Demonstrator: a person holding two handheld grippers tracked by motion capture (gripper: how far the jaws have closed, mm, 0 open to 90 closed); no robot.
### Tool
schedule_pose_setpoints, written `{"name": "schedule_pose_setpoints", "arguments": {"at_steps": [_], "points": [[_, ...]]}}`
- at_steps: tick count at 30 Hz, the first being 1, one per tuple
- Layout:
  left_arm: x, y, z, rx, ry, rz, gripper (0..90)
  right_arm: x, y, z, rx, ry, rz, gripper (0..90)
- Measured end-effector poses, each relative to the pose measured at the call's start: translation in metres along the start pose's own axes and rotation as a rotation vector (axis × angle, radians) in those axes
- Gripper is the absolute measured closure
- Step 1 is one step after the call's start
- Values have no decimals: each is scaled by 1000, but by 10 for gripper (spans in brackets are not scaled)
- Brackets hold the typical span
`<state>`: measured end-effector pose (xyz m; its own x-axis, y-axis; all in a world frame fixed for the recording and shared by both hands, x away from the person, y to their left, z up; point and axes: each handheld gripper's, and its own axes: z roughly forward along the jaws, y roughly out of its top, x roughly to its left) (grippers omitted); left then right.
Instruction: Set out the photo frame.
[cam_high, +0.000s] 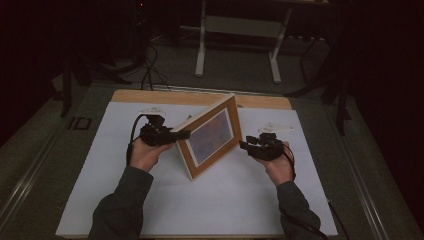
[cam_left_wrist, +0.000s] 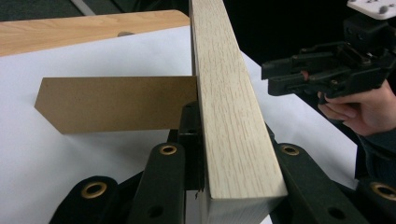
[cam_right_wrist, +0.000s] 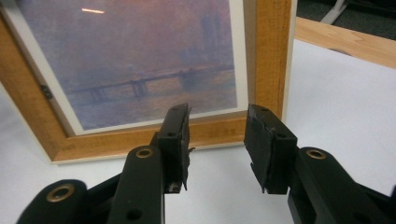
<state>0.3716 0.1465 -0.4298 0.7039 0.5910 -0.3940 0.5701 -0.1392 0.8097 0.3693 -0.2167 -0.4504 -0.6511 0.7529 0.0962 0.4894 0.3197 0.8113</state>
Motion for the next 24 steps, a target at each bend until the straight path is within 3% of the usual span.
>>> {"name": "schedule_pose_setpoints", "arguments": {"at_steps": [24], "points": [[8, 3, 0, 13, -60, 45, 754, -15, 15, 10, 27, -21, -7, 521]]}}
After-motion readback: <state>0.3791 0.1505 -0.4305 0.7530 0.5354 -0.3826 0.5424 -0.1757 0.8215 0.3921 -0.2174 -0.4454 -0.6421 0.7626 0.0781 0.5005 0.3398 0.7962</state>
